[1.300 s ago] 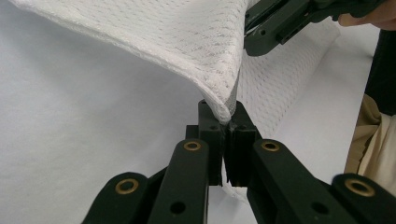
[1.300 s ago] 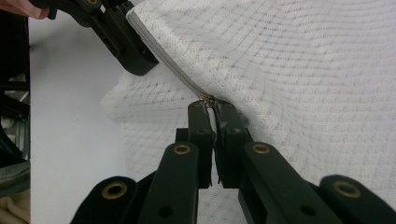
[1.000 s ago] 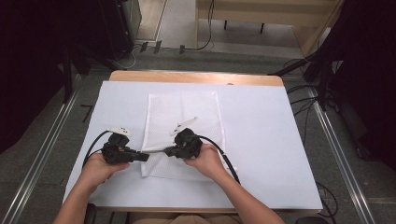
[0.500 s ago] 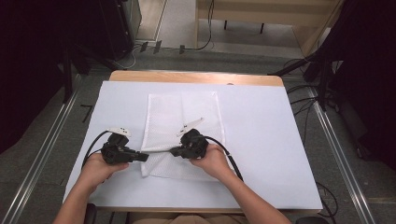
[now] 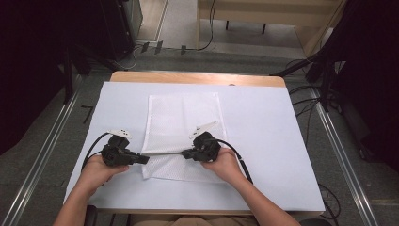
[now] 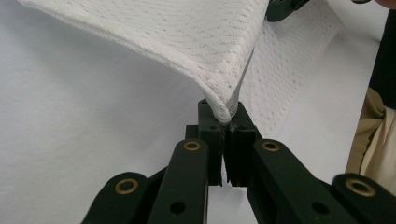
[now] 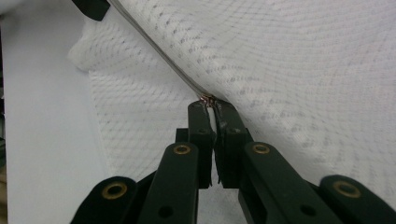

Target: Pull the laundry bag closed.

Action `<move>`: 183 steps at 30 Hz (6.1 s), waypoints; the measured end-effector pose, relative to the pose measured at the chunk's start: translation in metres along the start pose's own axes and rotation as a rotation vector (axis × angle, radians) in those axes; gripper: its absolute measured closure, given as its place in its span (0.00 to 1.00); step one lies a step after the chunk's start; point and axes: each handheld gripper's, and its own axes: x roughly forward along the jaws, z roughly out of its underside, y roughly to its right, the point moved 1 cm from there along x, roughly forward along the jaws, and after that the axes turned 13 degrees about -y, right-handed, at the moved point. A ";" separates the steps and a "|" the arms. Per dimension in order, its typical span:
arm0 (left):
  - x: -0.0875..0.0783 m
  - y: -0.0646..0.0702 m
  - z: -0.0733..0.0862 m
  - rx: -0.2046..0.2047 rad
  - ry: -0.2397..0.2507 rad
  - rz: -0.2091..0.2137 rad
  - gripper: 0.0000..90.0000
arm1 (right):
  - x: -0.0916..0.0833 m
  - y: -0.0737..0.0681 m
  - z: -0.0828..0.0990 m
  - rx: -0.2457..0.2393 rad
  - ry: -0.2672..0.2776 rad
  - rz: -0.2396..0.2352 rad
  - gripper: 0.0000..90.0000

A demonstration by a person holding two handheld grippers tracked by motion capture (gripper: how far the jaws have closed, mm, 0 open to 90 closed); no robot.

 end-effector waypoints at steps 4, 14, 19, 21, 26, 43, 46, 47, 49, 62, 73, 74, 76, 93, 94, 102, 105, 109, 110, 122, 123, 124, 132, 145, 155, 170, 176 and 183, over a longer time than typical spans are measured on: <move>0.000 0.000 0.000 -0.002 0.001 0.000 0.97 | -0.003 0.004 0.002 0.006 -0.001 0.006 0.98; -0.002 -0.001 0.002 -0.005 0.000 -0.005 0.97 | -0.007 0.010 0.008 0.035 -0.005 0.007 0.98; -0.001 0.000 0.001 -0.002 -0.006 -0.004 0.97 | -0.008 0.010 0.010 0.033 -0.007 0.004 0.98; 0.000 0.001 0.001 0.000 -0.006 -0.007 0.97 | -0.009 0.010 0.011 0.033 -0.012 0.010 0.98; 0.000 0.001 0.001 0.000 -0.016 -0.004 0.97 | -0.012 0.012 0.015 0.033 -0.017 0.018 0.98; 0.001 0.001 0.001 0.000 -0.019 -0.008 0.97 | -0.022 0.016 0.024 0.038 -0.025 0.028 0.98; 0.001 0.001 0.002 0.002 -0.021 -0.008 0.97 | -0.023 0.016 0.027 0.045 -0.027 0.028 0.98; 0.001 0.001 0.002 0.003 -0.022 -0.006 0.97 | -0.023 0.017 0.027 0.042 -0.030 0.031 0.98; 0.001 0.002 0.002 0.005 -0.025 -0.010 0.97 | -0.023 0.017 0.028 0.044 -0.031 0.028 0.98; 0.000 0.001 0.002 0.001 -0.014 -0.001 0.97 | -0.031 0.021 0.034 0.055 -0.031 0.041 0.98; -0.001 0.000 0.004 0.002 -0.012 -0.005 0.97 | -0.035 0.026 0.042 0.062 -0.044 0.051 0.98; -0.002 0.000 0.004 0.005 -0.013 -0.006 0.97 | -0.035 0.026 0.043 0.067 -0.044 0.048 0.98; -0.001 0.000 0.004 0.003 -0.014 -0.004 0.97 | -0.036 0.028 0.045 0.075 -0.053 0.054 0.98; -0.002 -0.001 0.004 0.000 -0.014 -0.007 0.97 | -0.048 0.033 0.056 0.092 -0.041 0.034 0.98; -0.002 -0.001 0.004 -0.002 -0.014 -0.008 0.97 | -0.048 0.032 0.056 0.096 -0.046 0.038 0.98; -0.002 -0.001 0.005 -0.005 -0.007 -0.003 0.97 | -0.052 0.036 0.063 0.105 -0.057 0.044 0.98; -0.003 -0.002 0.006 -0.005 -0.009 -0.006 0.97 | -0.054 0.037 0.065 0.108 -0.055 0.041 0.98; -0.004 -0.002 0.006 -0.007 -0.008 -0.004 0.97 | -0.057 0.039 0.068 0.112 -0.055 0.038 0.98; -0.004 -0.002 0.006 -0.006 -0.008 -0.002 0.97 | -0.057 0.039 0.069 0.114 -0.055 0.040 0.98; -0.004 -0.003 0.007 -0.010 -0.011 0.000 0.97 | -0.061 0.041 0.074 0.118 -0.049 0.020 0.98; -0.004 -0.004 0.007 -0.010 -0.011 0.002 0.97 | -0.062 0.042 0.075 0.114 -0.048 0.025 0.98; -0.004 -0.003 0.007 -0.011 -0.011 0.000 0.97 | -0.063 0.043 0.076 0.115 -0.051 0.026 0.98; -0.003 -0.002 0.007 0.002 -0.020 0.004 0.97 | -0.068 0.046 0.082 0.124 -0.054 0.021 0.98; -0.002 -0.006 0.006 -0.027 -0.016 -0.012 0.96 | -0.066 0.046 0.079 0.134 -0.052 0.013 0.97; -0.001 -0.006 0.008 -0.027 -0.010 -0.022 0.90 | -0.061 0.044 0.078 0.135 -0.072 0.007 0.96; -0.002 -0.007 0.007 -0.037 0.033 -0.074 0.54 | -0.064 0.042 0.076 0.118 -0.001 0.056 0.75; -0.008 -0.009 0.007 -0.056 0.110 -0.114 0.46 | -0.067 0.044 0.077 0.128 0.038 0.068 0.67; -0.015 -0.014 0.009 -0.079 0.163 -0.159 0.41 | -0.071 0.048 0.079 0.120 0.091 0.123 0.50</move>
